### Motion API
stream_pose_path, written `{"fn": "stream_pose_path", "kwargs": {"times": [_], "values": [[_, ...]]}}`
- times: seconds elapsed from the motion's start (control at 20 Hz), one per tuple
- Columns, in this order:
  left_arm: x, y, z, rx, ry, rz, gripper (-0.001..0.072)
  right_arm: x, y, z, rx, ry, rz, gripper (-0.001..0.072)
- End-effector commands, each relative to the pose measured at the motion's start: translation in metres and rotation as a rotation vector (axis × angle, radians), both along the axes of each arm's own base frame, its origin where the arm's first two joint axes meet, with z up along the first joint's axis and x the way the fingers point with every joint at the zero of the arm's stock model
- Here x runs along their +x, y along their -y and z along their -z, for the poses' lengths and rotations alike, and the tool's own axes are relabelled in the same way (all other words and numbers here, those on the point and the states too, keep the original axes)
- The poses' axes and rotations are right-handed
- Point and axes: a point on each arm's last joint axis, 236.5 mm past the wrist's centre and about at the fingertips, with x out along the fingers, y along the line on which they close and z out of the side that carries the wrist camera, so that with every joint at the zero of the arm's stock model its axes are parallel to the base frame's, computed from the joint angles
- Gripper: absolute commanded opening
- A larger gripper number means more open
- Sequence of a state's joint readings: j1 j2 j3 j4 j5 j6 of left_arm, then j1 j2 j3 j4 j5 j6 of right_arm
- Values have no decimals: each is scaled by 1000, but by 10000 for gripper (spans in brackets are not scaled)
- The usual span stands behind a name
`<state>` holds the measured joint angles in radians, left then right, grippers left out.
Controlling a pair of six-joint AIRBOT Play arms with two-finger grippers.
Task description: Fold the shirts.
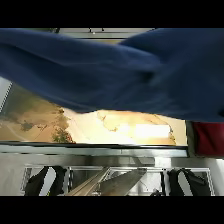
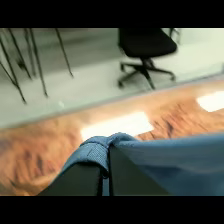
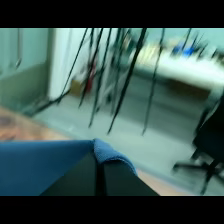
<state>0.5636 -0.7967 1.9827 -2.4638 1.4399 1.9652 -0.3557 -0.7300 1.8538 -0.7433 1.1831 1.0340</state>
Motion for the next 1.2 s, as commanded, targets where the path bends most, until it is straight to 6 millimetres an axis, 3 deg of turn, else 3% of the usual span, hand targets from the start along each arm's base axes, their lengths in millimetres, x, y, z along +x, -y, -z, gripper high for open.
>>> {"fn": "stream_pose_path", "kwargs": {"times": [0.0,0.15,0.3,0.4,0.5,0.6,0.75,0.85,0.95,1.05,1.15], "values": [[-27,-8,-25,73,103,-125,16,-29,-4,-29,-16,124,37,19],[7,-15,-7,64,20,-57,16,18,-11,3,39,-42,-105,18],[83,-21,28,32,-102,45,16,95,-13,53,109,-236,-237,18],[150,-28,82,-25,-264,94,16,160,-15,113,123,-410,-257,18],[211,-40,170,-85,-476,114,16,223,-14,192,153,-619,-237,18],[250,-56,264,-130,-680,111,16,274,-8,275,199,-803,-217,18],[280,-74,398,-131,-911,118,17,327,1,397,276,-1017,-189,18],[294,-72,461,-123,-981,144,17,353,-3,457,360,-1072,-199,18],[312,-74,503,-142,-1009,120,16,377,-2,485,469,-1060,-180,18],[326,-74,515,-158,-1019,116,17,391,6,496,498,-1031,-148,18],[326,-66,518,-152,-1058,145,16,383,12,506,447,-1060,-152,18]]}}
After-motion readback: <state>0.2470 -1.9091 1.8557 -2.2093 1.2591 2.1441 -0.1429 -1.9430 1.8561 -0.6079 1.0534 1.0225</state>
